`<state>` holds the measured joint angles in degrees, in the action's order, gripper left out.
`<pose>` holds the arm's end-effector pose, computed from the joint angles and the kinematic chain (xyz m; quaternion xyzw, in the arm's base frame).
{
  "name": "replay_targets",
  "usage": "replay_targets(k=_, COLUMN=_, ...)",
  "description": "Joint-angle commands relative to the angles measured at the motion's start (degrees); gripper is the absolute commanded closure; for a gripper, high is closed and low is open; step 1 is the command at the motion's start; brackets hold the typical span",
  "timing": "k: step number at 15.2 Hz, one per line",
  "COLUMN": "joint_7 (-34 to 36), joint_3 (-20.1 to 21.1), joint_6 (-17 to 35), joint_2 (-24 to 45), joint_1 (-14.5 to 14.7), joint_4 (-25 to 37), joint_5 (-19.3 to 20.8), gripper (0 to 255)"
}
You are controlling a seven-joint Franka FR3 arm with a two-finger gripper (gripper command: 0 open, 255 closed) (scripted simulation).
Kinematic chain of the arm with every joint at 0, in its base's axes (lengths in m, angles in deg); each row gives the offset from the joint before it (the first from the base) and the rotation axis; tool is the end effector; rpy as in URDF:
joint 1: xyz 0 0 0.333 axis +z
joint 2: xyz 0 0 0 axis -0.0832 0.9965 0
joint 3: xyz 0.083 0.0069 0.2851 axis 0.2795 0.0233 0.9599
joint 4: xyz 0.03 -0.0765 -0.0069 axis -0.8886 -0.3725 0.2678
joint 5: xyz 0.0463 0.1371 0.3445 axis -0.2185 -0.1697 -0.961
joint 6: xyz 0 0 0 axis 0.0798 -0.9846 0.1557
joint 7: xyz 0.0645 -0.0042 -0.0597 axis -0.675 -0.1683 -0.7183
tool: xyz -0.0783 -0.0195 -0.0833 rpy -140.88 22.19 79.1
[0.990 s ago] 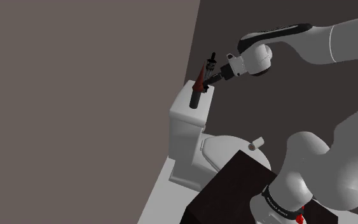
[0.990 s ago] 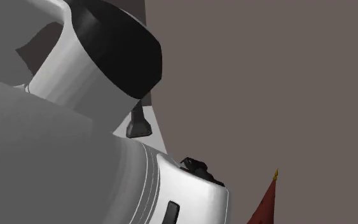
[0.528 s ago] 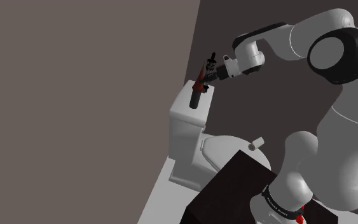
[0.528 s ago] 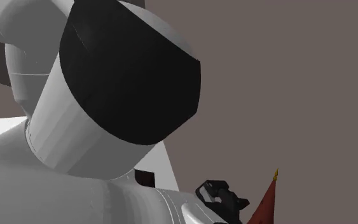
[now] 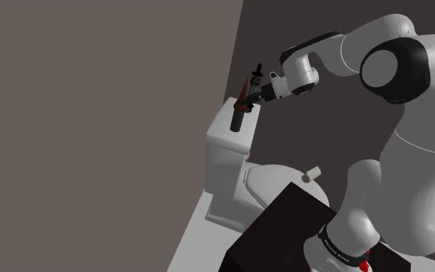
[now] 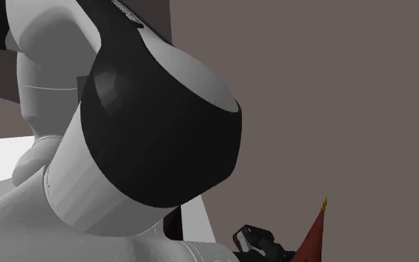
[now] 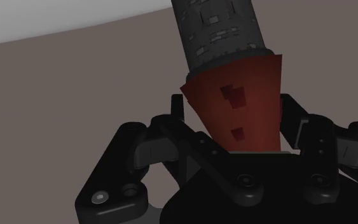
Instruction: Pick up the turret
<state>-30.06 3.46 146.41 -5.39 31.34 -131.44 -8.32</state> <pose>0.4953 -0.2334 0.3753 -0.8644 -0.1743 -0.4165 0.2214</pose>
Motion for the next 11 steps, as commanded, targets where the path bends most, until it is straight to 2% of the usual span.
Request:
replay_targets(k=1, joint_7=0.0, joint_3=0.0, joint_6=0.0, joint_2=0.1, joint_1=0.0, joint_4=-0.1, joint_5=0.0, gripper=255)
replay_targets(k=7, joint_7=-0.1, joint_3=0.0, joint_6=0.1, joint_2=0.0, joint_1=0.1, joint_4=-0.2, joint_5=0.1, gripper=255)
replay_targets(k=11, joint_7=3.1, joint_3=-1.6, joint_6=2.0, joint_2=-3.8, joint_1=2.4, joint_4=0.5, joint_5=4.0, gripper=255)
